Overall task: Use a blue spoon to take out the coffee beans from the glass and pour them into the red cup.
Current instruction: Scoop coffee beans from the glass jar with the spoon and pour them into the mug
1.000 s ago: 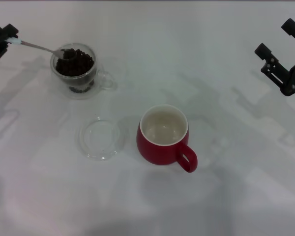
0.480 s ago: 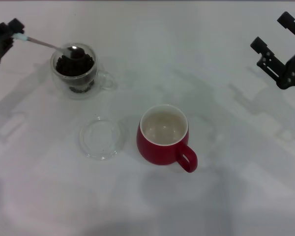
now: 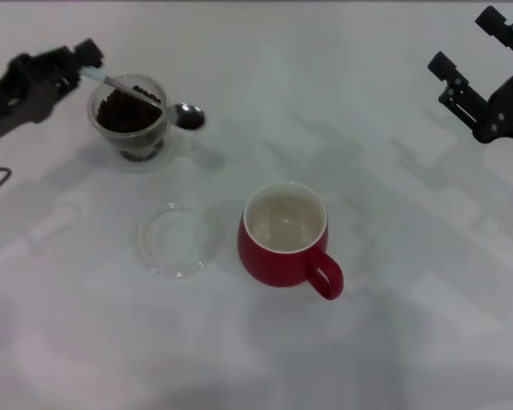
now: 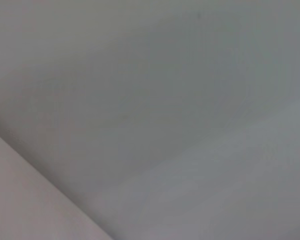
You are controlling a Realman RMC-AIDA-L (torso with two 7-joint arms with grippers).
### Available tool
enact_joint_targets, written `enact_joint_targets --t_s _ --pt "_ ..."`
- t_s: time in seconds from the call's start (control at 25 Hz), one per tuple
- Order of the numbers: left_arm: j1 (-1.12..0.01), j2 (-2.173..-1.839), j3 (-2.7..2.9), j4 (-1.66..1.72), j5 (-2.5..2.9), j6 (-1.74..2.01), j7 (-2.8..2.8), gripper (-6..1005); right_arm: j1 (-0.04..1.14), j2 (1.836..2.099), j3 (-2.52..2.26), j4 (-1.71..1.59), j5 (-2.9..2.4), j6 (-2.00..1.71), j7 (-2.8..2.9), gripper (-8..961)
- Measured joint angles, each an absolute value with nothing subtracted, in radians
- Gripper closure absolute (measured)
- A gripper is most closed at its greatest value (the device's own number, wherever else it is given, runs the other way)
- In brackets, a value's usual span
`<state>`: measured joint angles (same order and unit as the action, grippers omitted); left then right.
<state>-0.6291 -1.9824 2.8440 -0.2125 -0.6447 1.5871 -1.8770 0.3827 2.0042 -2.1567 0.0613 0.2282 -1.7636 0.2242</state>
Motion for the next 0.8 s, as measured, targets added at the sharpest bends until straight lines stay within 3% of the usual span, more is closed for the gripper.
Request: enact_joint_targets --t_s 0.8 --pt "-0.734 -2.024 2.844 -0.174 -0.456 1.593 -1.819 875 0.328 2.006 -2.165 0.039 0.221 -1.770 0.217 247"
